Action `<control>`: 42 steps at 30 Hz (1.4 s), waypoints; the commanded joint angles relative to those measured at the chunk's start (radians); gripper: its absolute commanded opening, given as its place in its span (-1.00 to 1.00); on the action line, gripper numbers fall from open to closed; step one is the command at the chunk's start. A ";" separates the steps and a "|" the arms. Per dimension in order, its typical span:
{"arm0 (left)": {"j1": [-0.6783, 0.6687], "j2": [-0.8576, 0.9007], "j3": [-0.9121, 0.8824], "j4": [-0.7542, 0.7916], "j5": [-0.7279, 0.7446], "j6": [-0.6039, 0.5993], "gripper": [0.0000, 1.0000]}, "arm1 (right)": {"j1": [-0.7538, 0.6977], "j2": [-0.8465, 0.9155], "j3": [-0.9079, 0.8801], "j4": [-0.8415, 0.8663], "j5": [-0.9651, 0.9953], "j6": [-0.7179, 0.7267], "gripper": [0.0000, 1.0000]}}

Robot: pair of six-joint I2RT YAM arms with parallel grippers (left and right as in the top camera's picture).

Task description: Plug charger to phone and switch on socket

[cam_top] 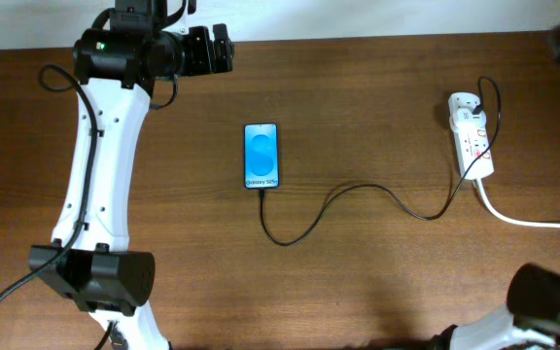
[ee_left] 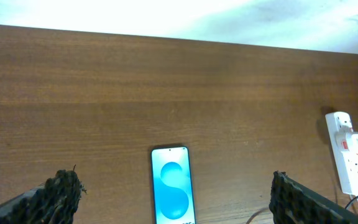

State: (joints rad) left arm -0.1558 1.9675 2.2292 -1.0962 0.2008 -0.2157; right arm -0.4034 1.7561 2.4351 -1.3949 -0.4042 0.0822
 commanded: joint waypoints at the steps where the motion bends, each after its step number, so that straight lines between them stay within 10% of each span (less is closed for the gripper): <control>1: 0.002 0.000 -0.003 0.002 -0.008 0.016 0.99 | 0.140 -0.029 0.011 -0.064 -0.023 -0.026 0.56; 11: -0.001 0.000 -0.003 0.002 -0.007 0.016 0.99 | 0.442 -0.147 -0.042 -0.251 0.357 0.023 0.36; 15: 0.012 0.000 -0.003 0.002 -0.008 0.016 0.99 | 0.478 -0.451 -0.533 0.070 0.368 0.023 0.36; 17: 0.012 0.000 -0.003 0.002 -0.008 0.016 0.99 | 0.478 -0.658 -0.933 0.344 0.324 0.015 0.89; 20: 0.013 0.000 -0.003 0.002 -0.008 0.016 0.99 | 0.478 -0.826 -1.376 0.601 0.251 0.001 0.97; 31: 0.013 0.000 -0.003 0.002 -0.012 0.016 0.99 | 0.475 -0.512 -1.524 0.707 0.210 -0.003 0.98; 37: 0.012 0.000 -0.003 0.002 -0.011 0.016 0.99 | 0.477 -0.657 -1.543 0.808 0.282 -0.026 0.97; 42: 0.012 0.000 -0.003 0.002 -0.014 0.016 0.99 | 0.475 -1.084 -1.958 1.249 0.338 -0.026 0.97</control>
State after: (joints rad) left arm -0.1490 1.9678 2.2292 -1.0950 0.1932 -0.2157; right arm 0.0673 0.8120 0.6456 -0.2516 -0.0948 0.0631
